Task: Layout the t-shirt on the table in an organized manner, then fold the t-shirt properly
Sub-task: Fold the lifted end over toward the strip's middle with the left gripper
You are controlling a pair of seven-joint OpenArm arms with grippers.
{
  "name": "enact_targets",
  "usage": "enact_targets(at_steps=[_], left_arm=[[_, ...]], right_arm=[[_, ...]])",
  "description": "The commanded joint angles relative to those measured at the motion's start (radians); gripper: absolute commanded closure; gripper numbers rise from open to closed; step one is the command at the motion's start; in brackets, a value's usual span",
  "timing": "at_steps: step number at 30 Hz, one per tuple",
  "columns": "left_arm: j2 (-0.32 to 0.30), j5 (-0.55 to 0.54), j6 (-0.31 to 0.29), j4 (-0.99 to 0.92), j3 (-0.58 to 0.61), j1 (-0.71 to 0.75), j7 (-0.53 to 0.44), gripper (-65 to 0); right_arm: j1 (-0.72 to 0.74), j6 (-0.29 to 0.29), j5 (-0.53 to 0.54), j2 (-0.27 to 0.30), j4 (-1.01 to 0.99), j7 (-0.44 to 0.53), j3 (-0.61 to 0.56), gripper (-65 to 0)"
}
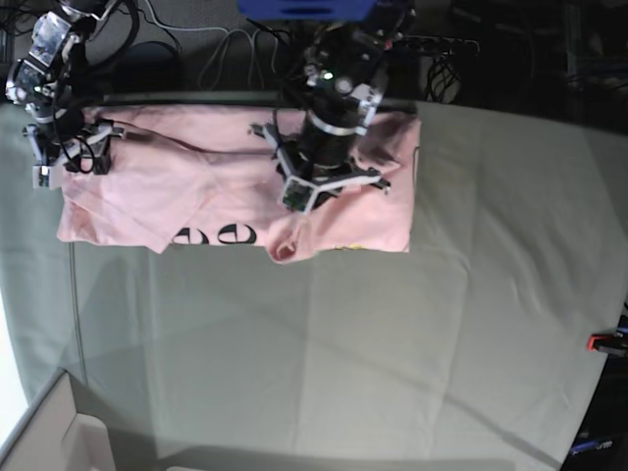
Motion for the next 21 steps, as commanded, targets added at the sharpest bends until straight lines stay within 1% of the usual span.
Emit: enact_targets(at_steps=[1,4,6,8,9,15,17,20,21], left_arm=[[0.019,-0.006,0.005,0.005,0.047,-0.006,-0.033,0.0],[0.014,-0.006,0.069,-0.035,0.101,-0.044,-0.033,0.0],[0.014,-0.007,0.083,-0.056,0.127,-0.066,-0.038,0.0],[0.01,-0.032,0.084,-0.067,0.172,-0.082,-0.064,0.0],[-0.003,-0.049,0.084,-0.069,0.181,-0.085,-0.07,0.0],[-0.018,-0.115,0.084,-0.11,0.239,-0.122,-0.073,-0.1],[-0.029,-0.127,0.084,-0.112,0.244,-0.124,-0.073,-0.5],[-0.029,-0.141,0.084,-0.112,0.244,-0.124,-0.068,-0.6],[-0.029,-0.153,0.084,-0.112,0.244,-0.124,-0.067,-1.6]], right_arm=[[0.005,0.003,0.003,0.01,0.015,0.005,0.003,-33.9],[0.002,0.003,0.003,0.01,0.017,0.005,0.0,-33.9],[0.003,0.003,0.003,0.01,0.017,0.005,0.002,-33.9],[0.003,0.003,0.003,0.01,0.017,0.005,-0.001,-33.9],[0.003,0.003,0.003,0.011,0.017,0.005,0.0,-33.9],[0.005,0.003,0.003,0.011,0.017,0.005,-0.001,-33.9],[0.005,0.003,0.003,0.011,0.017,0.005,-0.001,-33.9],[0.005,0.003,0.003,0.011,0.017,0.005,-0.001,-33.9],[0.005,0.003,0.003,0.011,0.017,0.005,-0.001,-33.9]])
